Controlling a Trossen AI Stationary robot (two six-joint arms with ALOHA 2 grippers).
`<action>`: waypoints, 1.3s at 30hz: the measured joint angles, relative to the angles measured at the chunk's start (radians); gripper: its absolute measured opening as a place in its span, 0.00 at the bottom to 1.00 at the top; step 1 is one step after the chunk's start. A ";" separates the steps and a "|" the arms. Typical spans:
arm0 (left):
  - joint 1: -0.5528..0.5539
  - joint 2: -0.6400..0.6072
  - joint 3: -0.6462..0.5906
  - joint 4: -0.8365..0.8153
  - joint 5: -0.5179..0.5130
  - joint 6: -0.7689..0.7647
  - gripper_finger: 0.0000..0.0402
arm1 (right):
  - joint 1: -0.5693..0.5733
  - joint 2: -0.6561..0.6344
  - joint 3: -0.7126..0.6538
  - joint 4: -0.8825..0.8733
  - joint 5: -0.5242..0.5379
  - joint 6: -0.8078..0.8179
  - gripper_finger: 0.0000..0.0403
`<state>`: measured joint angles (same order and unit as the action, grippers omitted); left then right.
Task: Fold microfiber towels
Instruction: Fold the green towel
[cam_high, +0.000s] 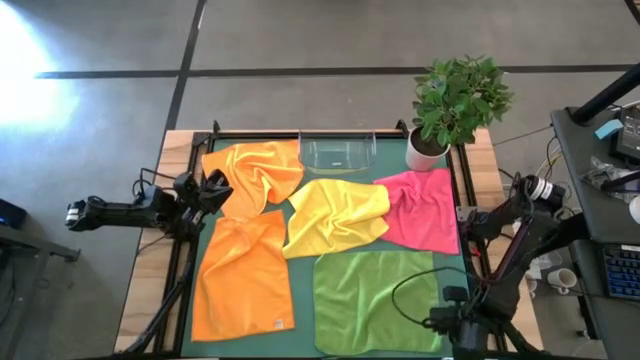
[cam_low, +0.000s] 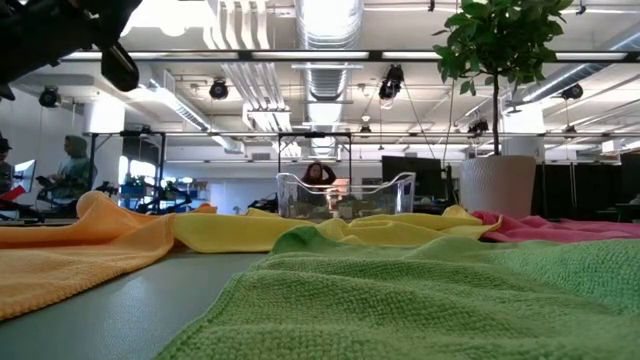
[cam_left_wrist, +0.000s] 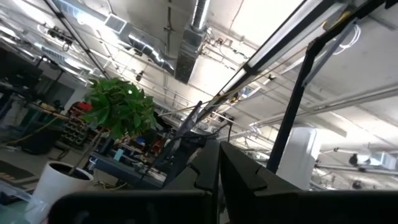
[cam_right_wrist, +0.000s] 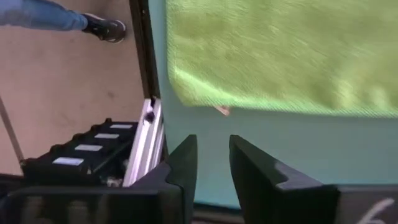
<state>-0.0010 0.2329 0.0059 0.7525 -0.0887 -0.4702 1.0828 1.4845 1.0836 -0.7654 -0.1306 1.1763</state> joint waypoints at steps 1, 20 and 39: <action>0.000 0.000 0.000 0.000 0.000 -0.017 0.00 | 0.000 0.016 0.000 0.024 0.000 -0.016 0.24; 0.001 0.044 0.000 -0.006 0.000 -0.047 0.00 | -0.001 0.262 0.034 0.174 0.003 -0.191 0.45; 0.001 0.120 0.000 -0.002 0.005 -0.046 0.00 | -0.023 0.275 0.039 0.147 0.001 -0.052 0.06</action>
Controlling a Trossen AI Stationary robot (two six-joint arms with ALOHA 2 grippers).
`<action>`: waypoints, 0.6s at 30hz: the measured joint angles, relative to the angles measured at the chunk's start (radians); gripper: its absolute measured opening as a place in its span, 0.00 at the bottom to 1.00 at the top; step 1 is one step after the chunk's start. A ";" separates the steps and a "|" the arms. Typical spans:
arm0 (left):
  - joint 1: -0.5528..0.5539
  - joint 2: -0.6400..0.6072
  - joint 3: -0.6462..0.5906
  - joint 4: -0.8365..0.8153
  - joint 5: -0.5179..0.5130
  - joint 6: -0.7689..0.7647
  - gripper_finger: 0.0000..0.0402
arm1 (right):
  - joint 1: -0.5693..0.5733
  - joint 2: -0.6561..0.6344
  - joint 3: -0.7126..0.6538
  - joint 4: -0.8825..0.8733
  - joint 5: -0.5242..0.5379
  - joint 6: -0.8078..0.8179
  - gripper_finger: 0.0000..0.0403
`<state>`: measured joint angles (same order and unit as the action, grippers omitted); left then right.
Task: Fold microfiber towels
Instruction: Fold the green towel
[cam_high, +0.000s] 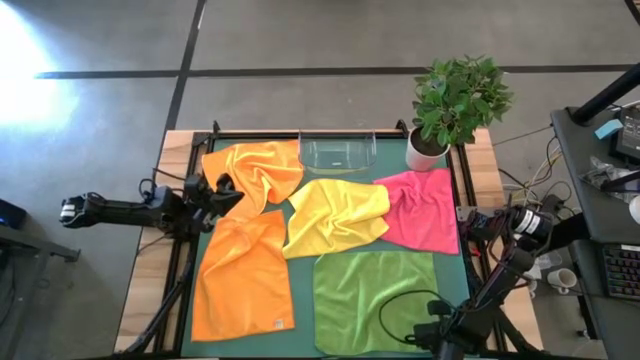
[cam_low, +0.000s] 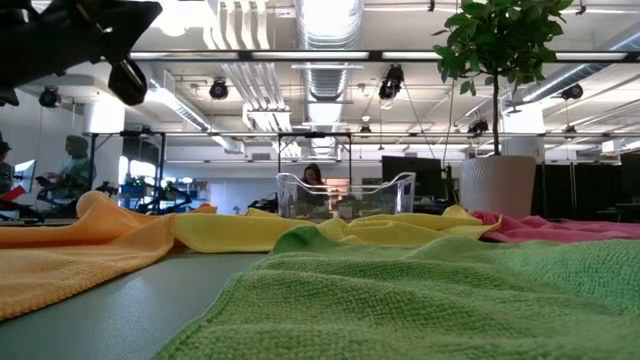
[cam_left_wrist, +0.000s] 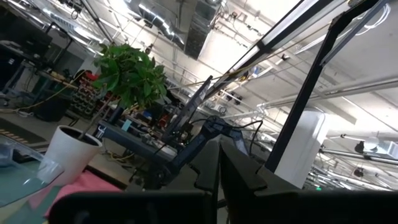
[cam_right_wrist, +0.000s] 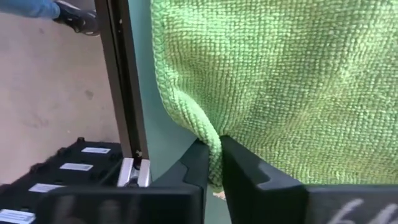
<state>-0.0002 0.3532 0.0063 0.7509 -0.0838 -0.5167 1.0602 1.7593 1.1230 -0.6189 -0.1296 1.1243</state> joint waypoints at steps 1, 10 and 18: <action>0.000 0.003 0.000 0.000 0.000 0.000 0.00 | -0.005 -0.005 0.000 0.001 -0.002 0.011 0.05; 0.000 0.040 0.000 0.001 0.000 0.008 0.00 | -0.046 -0.051 -0.003 0.004 0.047 0.171 0.02; 0.000 0.044 0.000 0.005 -0.004 0.007 0.04 | -0.075 -0.053 0.026 0.007 0.052 0.244 0.02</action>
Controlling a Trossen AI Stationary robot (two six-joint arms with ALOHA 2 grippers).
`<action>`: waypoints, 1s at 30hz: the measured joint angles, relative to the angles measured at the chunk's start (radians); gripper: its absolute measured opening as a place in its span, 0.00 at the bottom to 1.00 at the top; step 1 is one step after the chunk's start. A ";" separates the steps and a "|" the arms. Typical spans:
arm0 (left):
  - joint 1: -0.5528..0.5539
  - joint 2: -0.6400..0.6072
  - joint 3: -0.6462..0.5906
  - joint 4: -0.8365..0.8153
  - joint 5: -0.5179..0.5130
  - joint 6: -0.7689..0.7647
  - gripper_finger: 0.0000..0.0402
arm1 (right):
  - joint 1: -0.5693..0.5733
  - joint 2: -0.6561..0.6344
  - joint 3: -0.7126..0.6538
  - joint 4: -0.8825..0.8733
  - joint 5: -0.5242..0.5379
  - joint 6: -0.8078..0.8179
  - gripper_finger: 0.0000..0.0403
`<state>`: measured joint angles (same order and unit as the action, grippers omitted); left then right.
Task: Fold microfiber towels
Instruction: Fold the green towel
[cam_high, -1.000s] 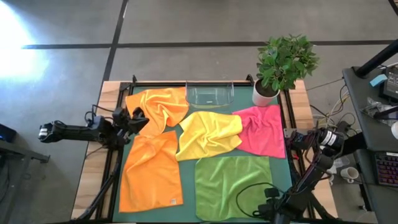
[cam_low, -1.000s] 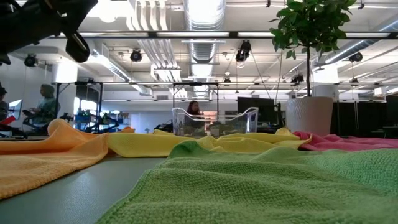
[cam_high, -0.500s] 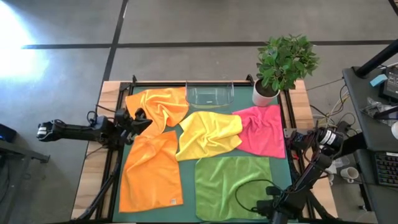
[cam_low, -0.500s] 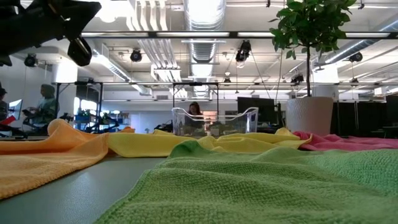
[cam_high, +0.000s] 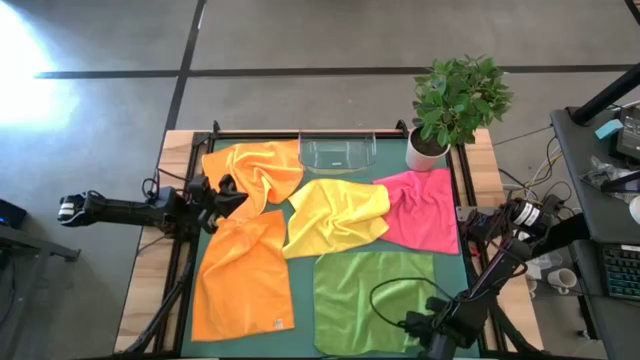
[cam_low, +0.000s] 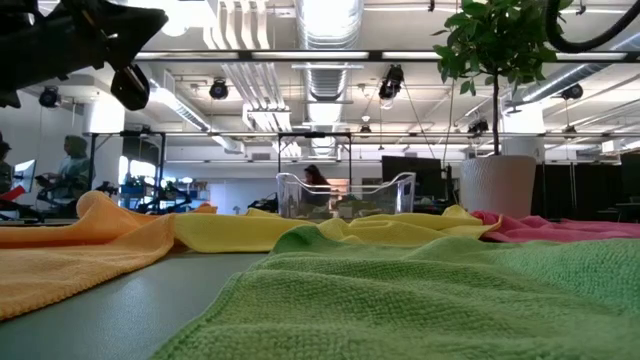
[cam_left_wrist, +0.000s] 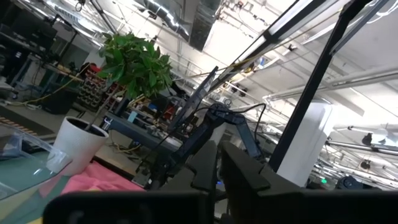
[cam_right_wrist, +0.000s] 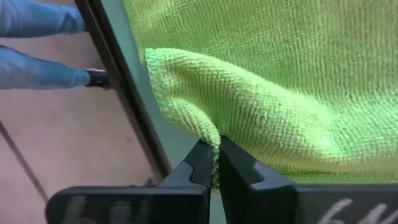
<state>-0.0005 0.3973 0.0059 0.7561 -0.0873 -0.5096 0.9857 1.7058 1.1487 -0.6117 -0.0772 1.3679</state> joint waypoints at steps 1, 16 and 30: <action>0.000 0.000 0.000 0.001 -0.004 -0.002 0.06 | -0.002 0.000 0.004 -0.001 0.000 0.004 0.02; 0.000 0.050 0.071 0.091 0.052 0.005 0.28 | -0.032 -0.002 0.031 -0.003 0.002 0.109 0.02; -0.047 0.495 0.476 -0.252 0.411 0.128 0.28 | -0.039 -0.002 0.042 -0.003 0.052 0.101 0.02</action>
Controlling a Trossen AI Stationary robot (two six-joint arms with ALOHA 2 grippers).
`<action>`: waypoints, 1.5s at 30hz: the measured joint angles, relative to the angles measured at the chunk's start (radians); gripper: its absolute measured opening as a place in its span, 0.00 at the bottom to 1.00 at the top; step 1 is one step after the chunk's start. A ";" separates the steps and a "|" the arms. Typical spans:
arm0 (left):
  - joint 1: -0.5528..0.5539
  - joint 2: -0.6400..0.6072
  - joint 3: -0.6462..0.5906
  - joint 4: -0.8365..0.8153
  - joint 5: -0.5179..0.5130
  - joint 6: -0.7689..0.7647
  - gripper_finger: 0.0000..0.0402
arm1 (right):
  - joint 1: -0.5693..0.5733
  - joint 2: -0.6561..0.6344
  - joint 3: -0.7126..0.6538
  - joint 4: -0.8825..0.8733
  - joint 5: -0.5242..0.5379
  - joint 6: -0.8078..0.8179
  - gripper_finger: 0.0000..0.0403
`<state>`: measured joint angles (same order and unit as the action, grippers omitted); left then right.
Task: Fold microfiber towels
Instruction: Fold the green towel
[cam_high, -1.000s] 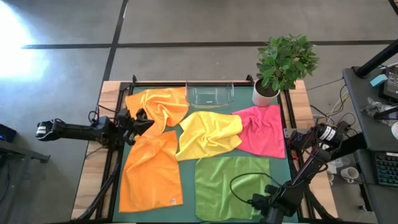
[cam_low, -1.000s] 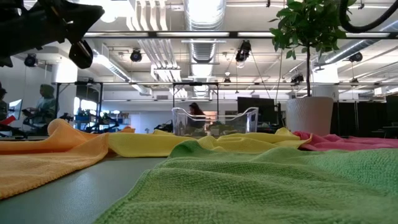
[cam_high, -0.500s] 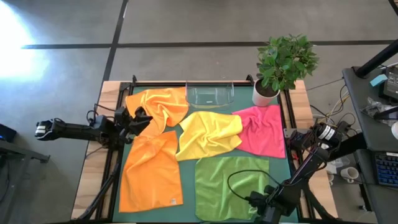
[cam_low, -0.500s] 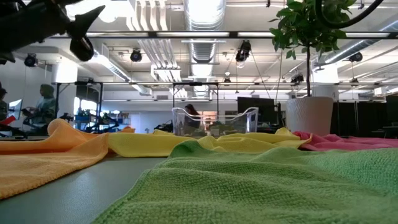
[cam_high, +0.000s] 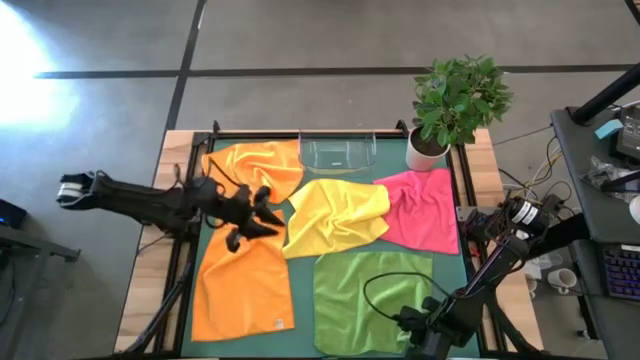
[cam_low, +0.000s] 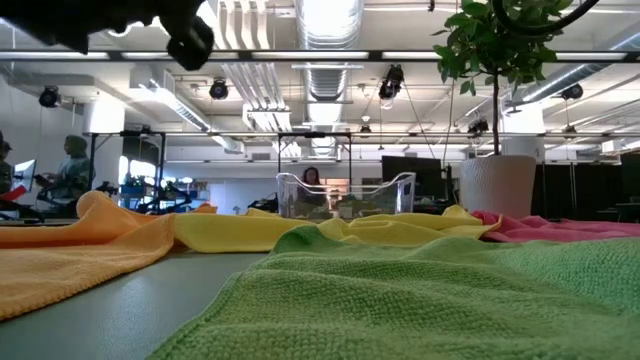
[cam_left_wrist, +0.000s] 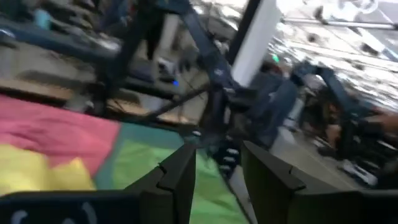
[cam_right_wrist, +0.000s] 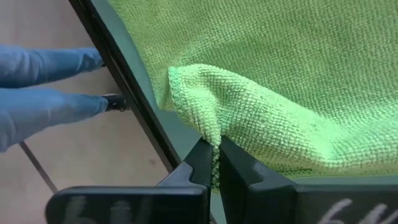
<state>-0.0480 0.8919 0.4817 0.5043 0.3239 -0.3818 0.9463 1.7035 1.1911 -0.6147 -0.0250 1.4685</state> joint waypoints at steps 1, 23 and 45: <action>-0.017 0.028 0.033 0.003 0.002 0.000 0.28 | 0.000 0.000 0.001 0.000 0.000 -0.001 0.02; -0.397 0.587 0.352 -0.133 -0.074 -0.001 0.28 | -0.004 0.000 0.005 -0.016 0.027 -0.167 0.02; -0.514 0.952 0.626 -0.271 -0.119 0.014 0.28 | -0.005 0.000 0.011 -0.016 0.028 -0.277 0.02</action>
<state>-0.5623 1.8444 1.1082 0.2330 0.2051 -0.3681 0.9417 1.7031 1.2018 -0.6308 0.0032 1.1918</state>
